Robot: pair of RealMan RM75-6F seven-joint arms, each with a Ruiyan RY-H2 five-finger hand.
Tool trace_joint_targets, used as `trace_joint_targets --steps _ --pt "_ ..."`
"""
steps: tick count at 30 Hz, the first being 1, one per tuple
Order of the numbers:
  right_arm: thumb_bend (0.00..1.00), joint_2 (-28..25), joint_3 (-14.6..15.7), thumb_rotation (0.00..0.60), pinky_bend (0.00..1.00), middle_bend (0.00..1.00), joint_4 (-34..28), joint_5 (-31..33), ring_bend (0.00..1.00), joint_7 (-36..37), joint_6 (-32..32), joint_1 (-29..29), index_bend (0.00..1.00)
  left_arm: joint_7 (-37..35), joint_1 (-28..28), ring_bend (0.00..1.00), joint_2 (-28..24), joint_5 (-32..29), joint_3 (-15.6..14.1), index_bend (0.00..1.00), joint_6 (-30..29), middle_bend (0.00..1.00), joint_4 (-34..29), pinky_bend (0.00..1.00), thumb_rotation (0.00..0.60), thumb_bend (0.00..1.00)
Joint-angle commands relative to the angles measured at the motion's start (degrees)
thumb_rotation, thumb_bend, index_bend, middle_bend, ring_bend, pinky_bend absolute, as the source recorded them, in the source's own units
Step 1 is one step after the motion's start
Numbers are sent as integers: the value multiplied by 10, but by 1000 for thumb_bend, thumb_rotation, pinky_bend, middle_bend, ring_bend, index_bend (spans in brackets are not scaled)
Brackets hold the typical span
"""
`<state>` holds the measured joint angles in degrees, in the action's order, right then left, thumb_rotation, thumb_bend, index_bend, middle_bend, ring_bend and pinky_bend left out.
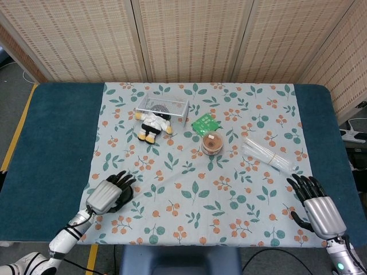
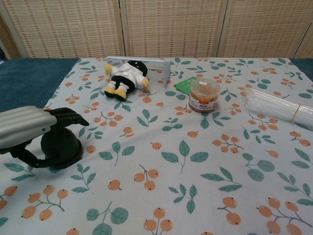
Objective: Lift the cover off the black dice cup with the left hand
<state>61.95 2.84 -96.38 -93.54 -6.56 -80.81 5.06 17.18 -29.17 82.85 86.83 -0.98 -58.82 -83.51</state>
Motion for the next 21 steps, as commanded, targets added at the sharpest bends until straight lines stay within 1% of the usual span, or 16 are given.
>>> trace_joint_targets --steps 1,3,6,8,10,12,16,21 --pt "248 1 1 600 0 0 -1 -1 0 -1 1 0 0 15 1 31 -3 -11 -1 150 7 104 -3 295 600 365" --pt "248 1 1 600 0 0 -1 -1 0 -1 1 0 0 18 1 67 -3 -13 -1 194 7 128 -3 330 600 369" --pt "247 1 0 600 0 0 -2 -1 0 -3 -2 -1 0 22 1 180 4 -15 2 302 -1 217 6 450 600 388" --pt "248 1 0 600 0 0 -2 0 0 -3 -2 -1 0 21 2 251 8 -11 3 355 -7 278 11 514 600 414" --pt "247 1 0 600 0 0 -1 1 0 -3 -1 -1 0 25 4 333 13 -4 2 416 -19 353 20 579 600 459" --pt "247 1 0 600 0 0 -1 1 0 -4 1 0 0 25 7 392 20 6 3 460 -37 407 27 632 600 508" --pt "248 1 -1 600 0 0 -1 2 0 -4 2 0 0 7 14 474 35 34 7 524 -83 498 46 713 600 570" --pt "248 2 -1 600 0 0 -1 3 0 -5 2 0 0 -33 13 497 26 45 12 549 -102 522 42 742 600 589"
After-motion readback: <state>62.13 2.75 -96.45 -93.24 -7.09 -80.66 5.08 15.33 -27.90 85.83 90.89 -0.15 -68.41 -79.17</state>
